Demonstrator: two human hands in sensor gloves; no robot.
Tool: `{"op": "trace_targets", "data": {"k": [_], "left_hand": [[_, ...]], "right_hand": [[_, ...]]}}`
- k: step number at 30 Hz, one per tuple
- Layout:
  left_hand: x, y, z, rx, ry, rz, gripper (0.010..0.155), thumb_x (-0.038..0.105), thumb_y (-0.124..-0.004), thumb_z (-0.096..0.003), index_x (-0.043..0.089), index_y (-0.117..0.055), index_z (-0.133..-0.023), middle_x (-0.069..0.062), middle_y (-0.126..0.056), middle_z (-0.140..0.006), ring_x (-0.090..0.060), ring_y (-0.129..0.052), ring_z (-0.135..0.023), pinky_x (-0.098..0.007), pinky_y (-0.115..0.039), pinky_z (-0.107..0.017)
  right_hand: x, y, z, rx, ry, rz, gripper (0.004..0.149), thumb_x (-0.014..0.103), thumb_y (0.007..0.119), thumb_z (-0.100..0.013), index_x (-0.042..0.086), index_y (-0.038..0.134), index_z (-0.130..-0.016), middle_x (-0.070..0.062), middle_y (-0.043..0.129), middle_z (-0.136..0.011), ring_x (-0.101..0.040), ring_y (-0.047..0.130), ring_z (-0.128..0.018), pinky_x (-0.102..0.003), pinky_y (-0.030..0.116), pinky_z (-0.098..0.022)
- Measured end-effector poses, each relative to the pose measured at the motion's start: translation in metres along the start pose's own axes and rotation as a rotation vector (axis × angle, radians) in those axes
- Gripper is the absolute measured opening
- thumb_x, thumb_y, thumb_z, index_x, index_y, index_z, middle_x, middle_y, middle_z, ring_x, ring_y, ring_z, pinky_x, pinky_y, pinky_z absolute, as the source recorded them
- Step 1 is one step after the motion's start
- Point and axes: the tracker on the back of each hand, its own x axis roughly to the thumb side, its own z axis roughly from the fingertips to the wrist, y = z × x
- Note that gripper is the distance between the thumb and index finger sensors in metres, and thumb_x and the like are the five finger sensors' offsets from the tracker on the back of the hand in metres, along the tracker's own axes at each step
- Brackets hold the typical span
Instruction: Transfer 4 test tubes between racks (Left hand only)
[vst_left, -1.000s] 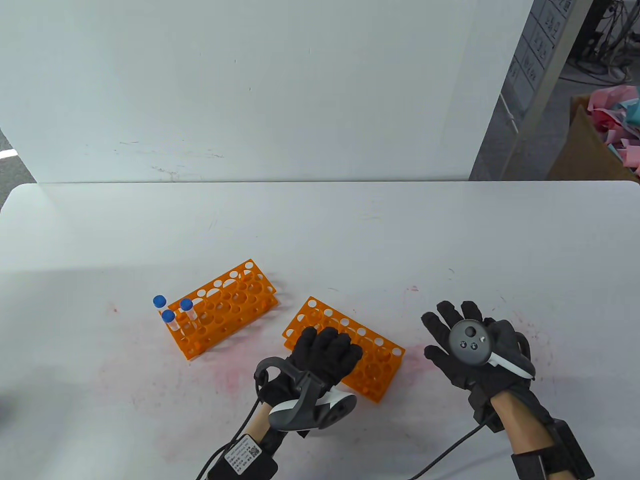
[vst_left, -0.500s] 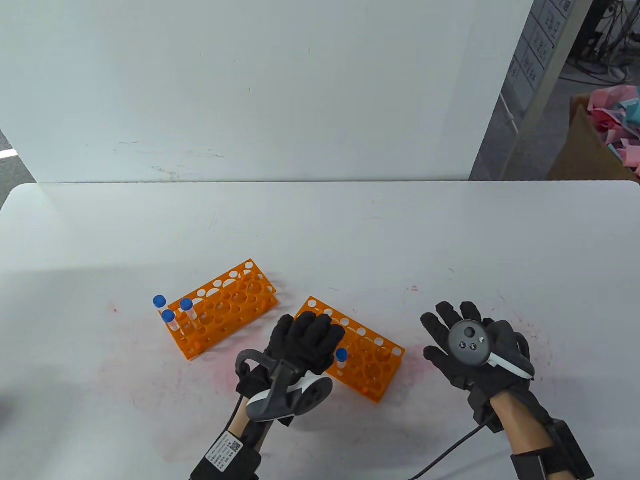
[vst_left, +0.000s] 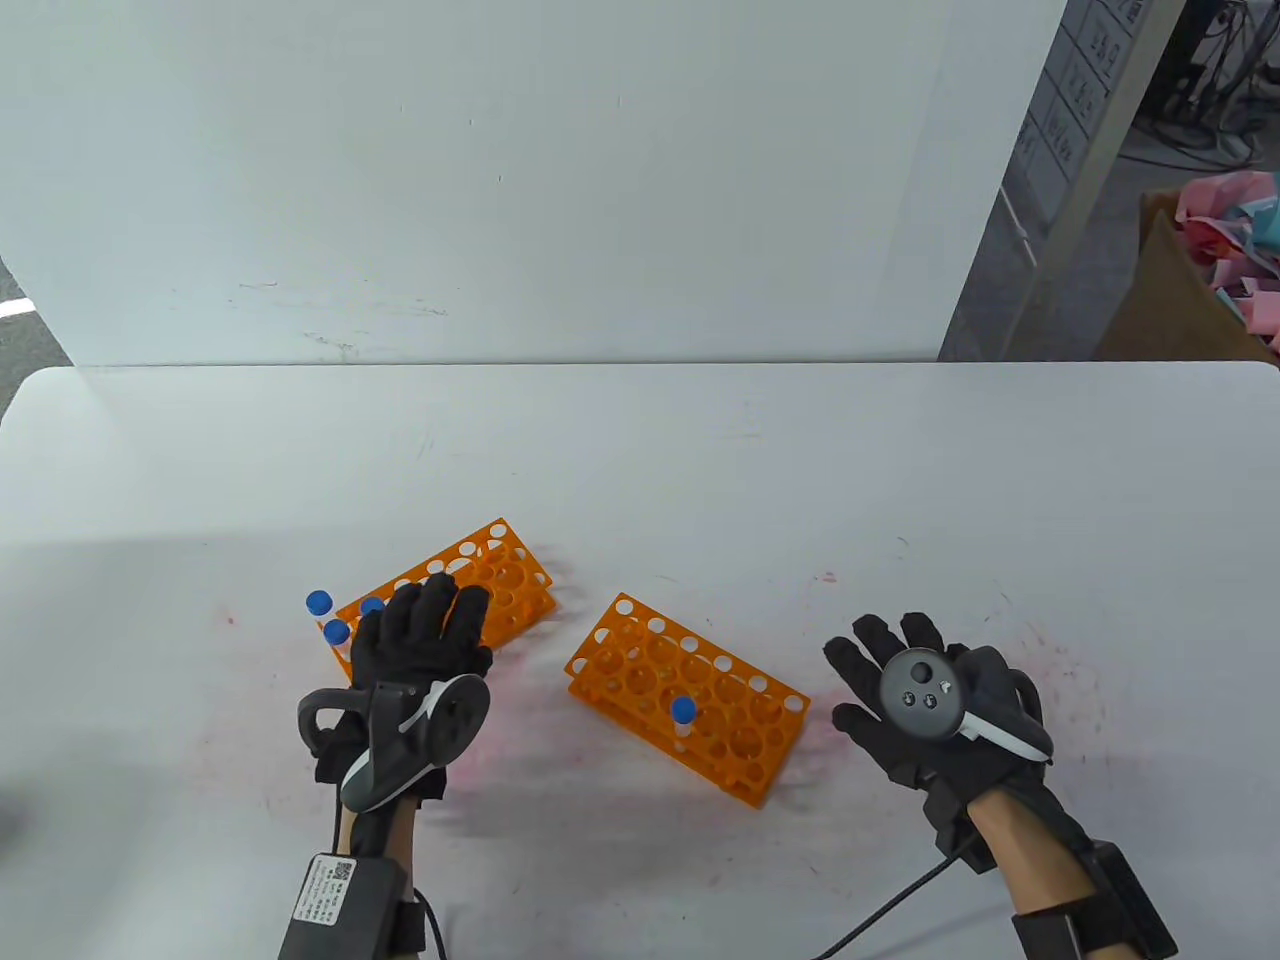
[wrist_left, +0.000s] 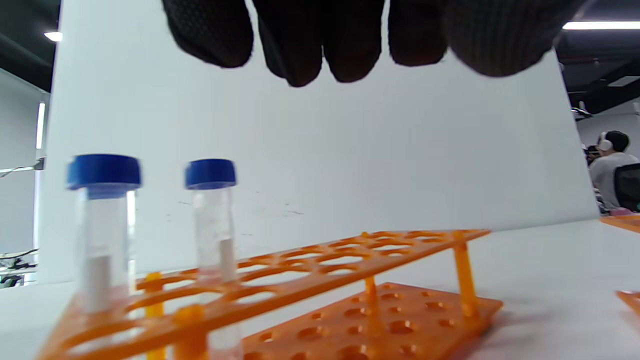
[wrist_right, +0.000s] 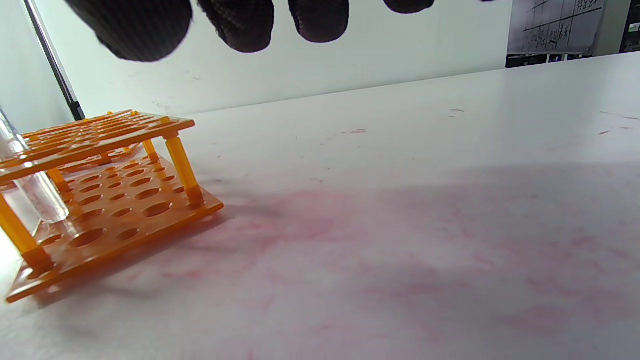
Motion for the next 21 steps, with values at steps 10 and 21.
{"op": "trace_targets", "data": {"k": [10,21], "left_hand": [[-0.042,-0.003,0.002,0.013,0.239,0.002,0.066,0.051,-0.073,-0.0462,0.035,-0.051,-0.106,-0.003,-0.059,-0.112,-0.033,-0.068,-0.101,-0.057,-0.066,-0.070],[-0.055,-0.018,0.006,-0.057,0.362,-0.030,0.059,0.050,-0.076,-0.0460,0.033,-0.057,-0.099,-0.003,-0.069,-0.104,-0.034,-0.075,-0.094,-0.057,-0.068,-0.068]], "right_hand": [[0.001,-0.004,0.000,-0.046,-0.023,-0.018,0.063,0.054,0.058,-0.053,0.029,0.043,-0.109,-0.011,0.035,-0.120,-0.055,0.028,-0.103,-0.078,0.035,-0.066],[0.001,-0.005,0.001,-0.045,-0.025,-0.019,0.062,0.053,0.058,-0.053,0.028,0.044,-0.109,-0.011,0.035,-0.120,-0.055,0.028,-0.103,-0.078,0.035,-0.066]]}}
